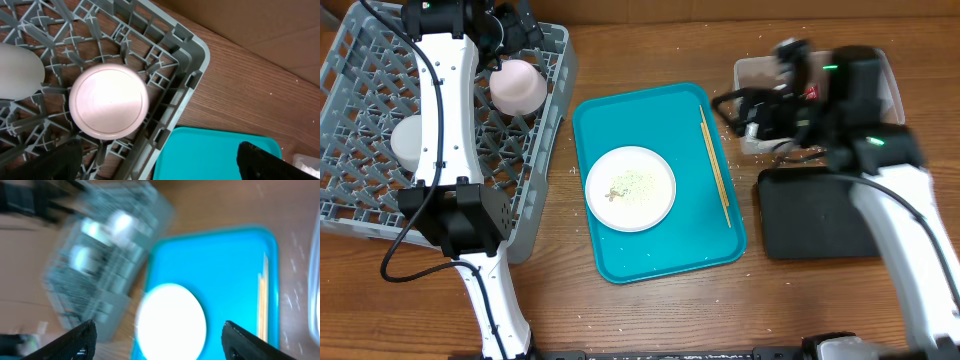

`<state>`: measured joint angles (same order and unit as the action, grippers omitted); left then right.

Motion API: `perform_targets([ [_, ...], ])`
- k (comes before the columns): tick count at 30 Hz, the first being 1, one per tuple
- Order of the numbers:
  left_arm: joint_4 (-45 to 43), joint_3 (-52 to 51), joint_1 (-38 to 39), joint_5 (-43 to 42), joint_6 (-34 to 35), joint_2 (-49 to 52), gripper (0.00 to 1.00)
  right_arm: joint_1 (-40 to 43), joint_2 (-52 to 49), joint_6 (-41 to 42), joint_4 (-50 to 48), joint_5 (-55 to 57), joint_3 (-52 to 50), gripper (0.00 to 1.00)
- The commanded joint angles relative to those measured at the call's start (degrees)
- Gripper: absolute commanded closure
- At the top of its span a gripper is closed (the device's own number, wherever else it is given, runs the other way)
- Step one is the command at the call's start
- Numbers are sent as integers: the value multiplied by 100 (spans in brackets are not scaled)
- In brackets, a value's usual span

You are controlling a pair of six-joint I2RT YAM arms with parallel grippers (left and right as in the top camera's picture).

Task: Sort waste into correct bins and load items into the dishwasher
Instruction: 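Reach the right gripper over the tray toward the chopsticks, then grasp one chopstick with the right gripper and lift it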

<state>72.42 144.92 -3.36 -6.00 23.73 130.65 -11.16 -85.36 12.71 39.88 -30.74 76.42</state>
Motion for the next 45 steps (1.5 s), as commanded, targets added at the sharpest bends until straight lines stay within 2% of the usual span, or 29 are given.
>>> perform_targets([
  [1, -7, 149, 37, 22, 74, -144, 0, -741, -380, 50, 238, 1921, 87, 18],
  [3, -7, 149, 37, 22, 72, -144, 0, -1091, -634, 44, 286, 2229, 87, 22],
  [4, -7, 149, 37, 22, 72, -144, 0, -1322, -833, 52, 280, 2417, 87, 28],
  [6, -7, 149, 37, 22, 72, -144, 0, -1537, -1095, 146, 273, 2765, 87, 32],
  [12, -7, 149, 37, 22, 72, -144, 0, -1679, -1821, 186, 260, 3222, 92, 32],
  [17, -7, 149, 37, 22, 74, -144, 0, -1631, -2033, -52, 221, 3246, 92, 32],
  [21, -7, 149, 37, 22, 72, -144, 0, -1591, -2214, -59, 166, 3689, 92, 34],
  [28, -7, 149, 37, 22, 74, -144, 0, -1554, -2636, -573, -227, 3884, 90, 35],
  [39, -7, 149, 37, 22, 74, -144, 0, -1311, -2817, -748, -391, 3836, 90, 37],
  [45, -7, 149, 37, 22, 74, -144, 0, -1276, -3029, -848, -385, 3228, 85, 39],
])
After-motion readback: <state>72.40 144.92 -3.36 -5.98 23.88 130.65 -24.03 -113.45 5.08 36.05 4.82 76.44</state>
